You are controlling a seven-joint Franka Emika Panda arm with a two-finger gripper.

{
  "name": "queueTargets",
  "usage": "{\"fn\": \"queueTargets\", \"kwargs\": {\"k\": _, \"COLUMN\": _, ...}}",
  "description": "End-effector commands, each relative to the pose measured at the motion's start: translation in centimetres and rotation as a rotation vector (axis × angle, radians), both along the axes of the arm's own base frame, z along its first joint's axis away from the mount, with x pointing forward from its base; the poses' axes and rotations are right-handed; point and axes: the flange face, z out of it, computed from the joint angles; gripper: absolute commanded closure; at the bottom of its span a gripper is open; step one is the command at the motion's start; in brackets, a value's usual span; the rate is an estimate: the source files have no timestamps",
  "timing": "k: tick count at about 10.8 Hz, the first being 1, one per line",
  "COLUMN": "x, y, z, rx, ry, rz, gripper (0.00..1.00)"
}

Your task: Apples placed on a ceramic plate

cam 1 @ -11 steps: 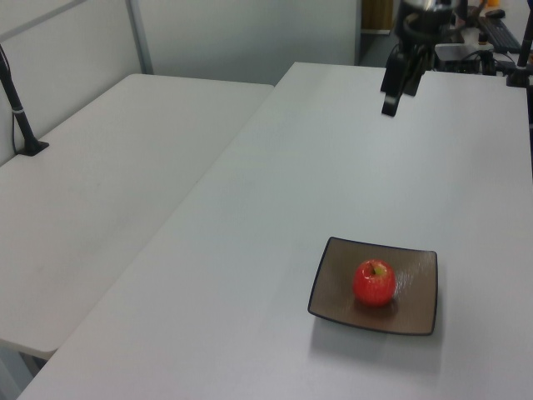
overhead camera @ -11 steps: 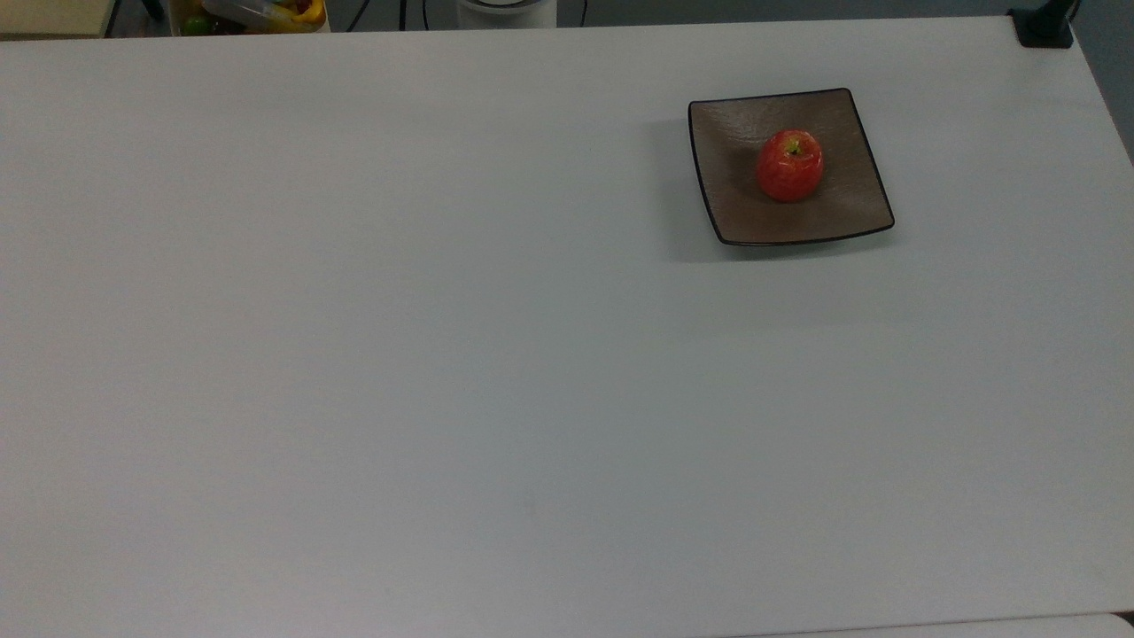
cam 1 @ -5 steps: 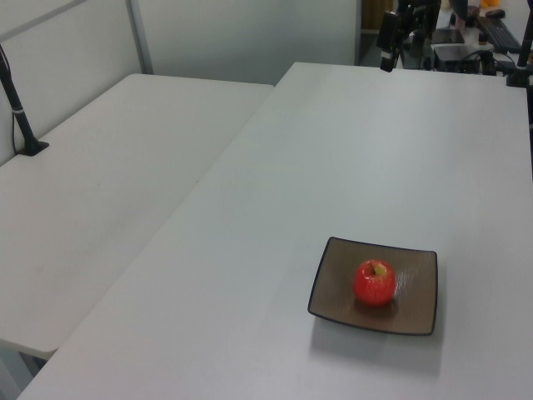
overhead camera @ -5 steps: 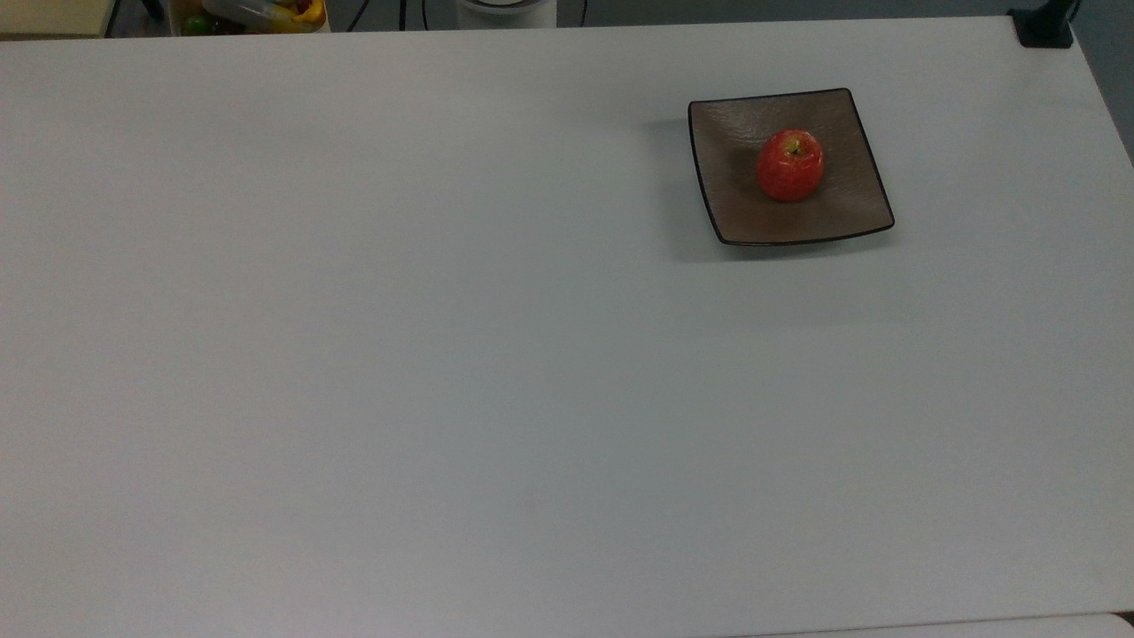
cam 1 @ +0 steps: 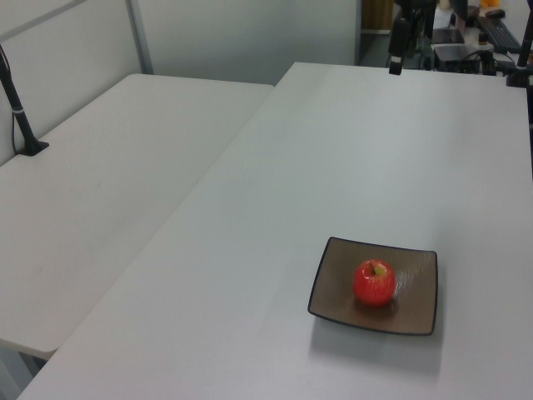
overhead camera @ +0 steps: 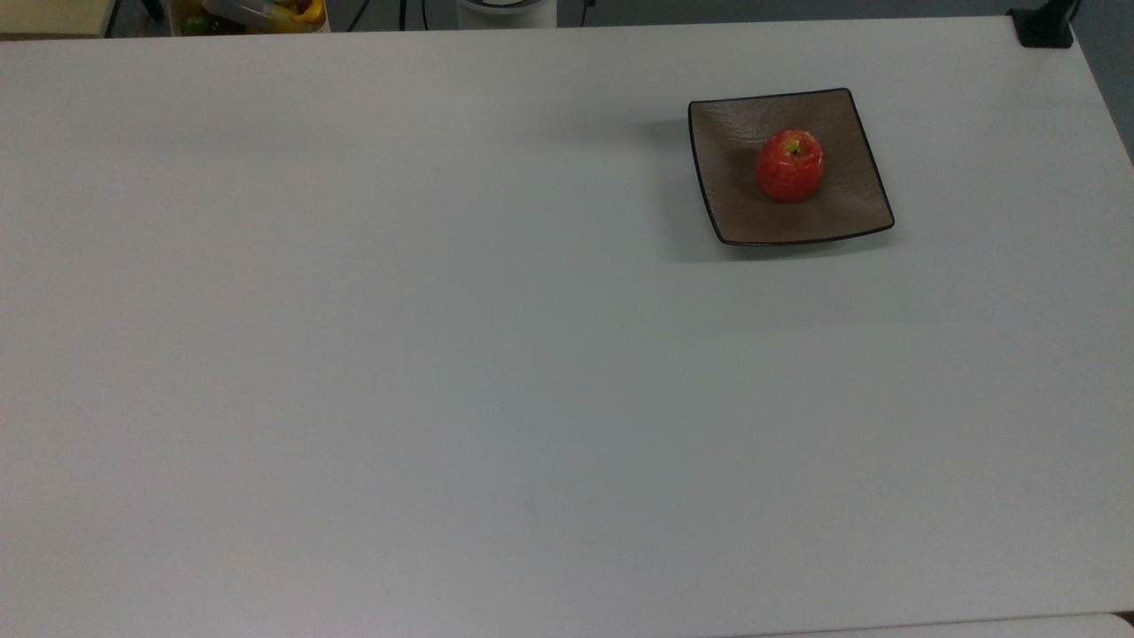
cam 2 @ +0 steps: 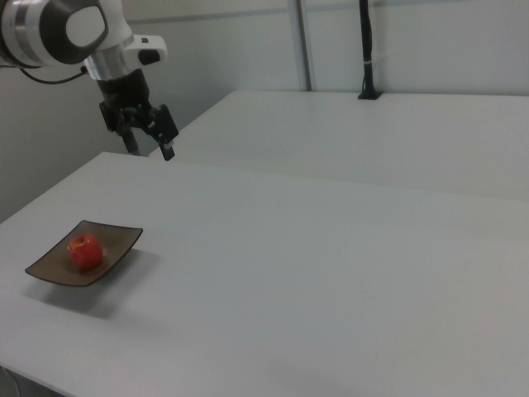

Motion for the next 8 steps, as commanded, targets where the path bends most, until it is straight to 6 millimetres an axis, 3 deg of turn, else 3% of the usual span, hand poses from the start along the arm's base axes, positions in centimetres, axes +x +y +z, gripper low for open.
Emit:
{"fn": "queueTargets", "kwargs": {"k": 1, "x": 0.0, "y": -1.0, "z": -1.08, "rx": 0.028, "ry": 0.038, "rz": 0.206, "gripper": 0.0}}
{"fn": "queueTargets", "kwargs": {"k": 8, "x": 0.47, "y": -1.39, "z": -1.49, "rx": 0.029, "ry": 0.042, "rz": 0.218, "gripper": 0.0}}
